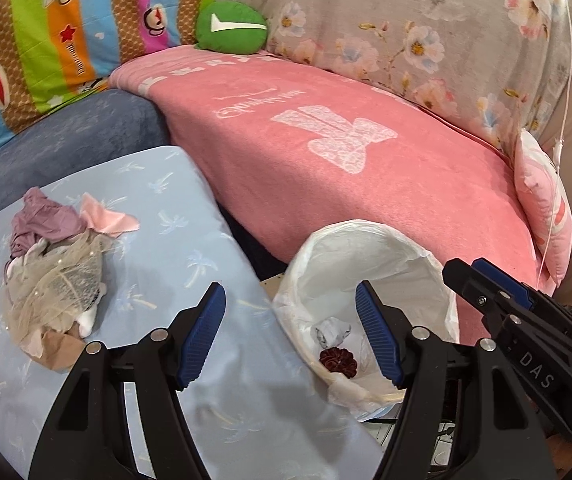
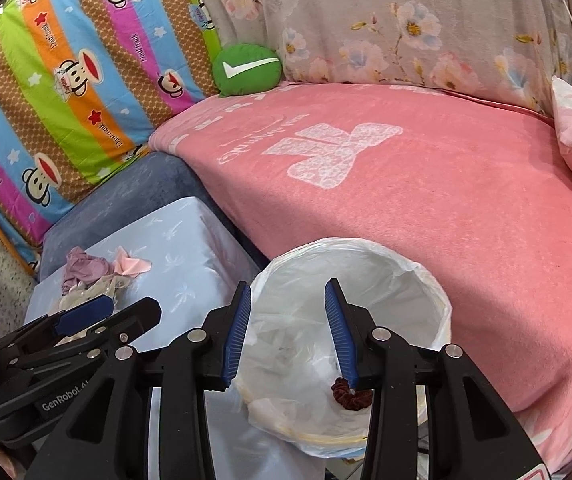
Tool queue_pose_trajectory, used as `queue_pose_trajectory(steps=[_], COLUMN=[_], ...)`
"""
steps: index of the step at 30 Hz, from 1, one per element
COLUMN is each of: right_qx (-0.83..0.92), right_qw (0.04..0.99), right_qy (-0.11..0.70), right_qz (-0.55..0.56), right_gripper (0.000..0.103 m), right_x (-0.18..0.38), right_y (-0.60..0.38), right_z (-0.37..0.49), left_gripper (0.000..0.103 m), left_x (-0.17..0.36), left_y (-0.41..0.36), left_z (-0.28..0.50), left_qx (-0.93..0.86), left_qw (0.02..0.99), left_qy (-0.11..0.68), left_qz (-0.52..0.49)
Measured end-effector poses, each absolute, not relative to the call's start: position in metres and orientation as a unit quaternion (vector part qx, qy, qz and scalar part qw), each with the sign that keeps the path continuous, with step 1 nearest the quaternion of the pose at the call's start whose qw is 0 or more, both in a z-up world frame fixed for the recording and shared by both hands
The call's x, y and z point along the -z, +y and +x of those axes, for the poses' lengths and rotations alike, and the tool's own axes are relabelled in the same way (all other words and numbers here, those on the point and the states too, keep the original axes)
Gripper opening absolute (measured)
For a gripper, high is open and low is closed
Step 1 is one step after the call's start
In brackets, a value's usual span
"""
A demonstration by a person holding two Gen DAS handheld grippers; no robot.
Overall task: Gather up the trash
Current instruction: 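Move both tools back over the clothing pile on the table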
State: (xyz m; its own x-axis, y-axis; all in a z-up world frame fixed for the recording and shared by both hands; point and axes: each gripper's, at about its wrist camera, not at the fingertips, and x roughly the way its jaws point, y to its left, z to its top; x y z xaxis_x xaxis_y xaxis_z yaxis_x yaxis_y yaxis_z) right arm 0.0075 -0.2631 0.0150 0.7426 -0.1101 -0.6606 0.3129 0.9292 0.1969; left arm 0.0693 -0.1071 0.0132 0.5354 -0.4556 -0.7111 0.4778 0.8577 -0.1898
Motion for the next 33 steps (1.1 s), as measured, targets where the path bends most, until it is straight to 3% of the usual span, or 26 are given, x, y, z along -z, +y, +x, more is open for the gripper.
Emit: queue_pose_trajectory(steps=[13, 33], right_qx=[0.068, -0.027], right_qw=[0.923, 0.916], right_qy=[0.36, 0.389], right_qz=[0.118, 0.09], right_gripper=[0.045, 0.068], right_x=[-0.008, 0.004], right_y=[-0.199, -0.076], right_z=[0.032, 0.081], left_gripper=[0.077, 0.089], left_x=[-0.009, 0.008], left_y=[-0.035, 0.102], left_z=[0.082, 0.1], left_qx=[0.198, 0.068], left_qw=[0.892, 0.907], left_qy=[0.405, 0.409], left_qz=[-0.023, -0.075])
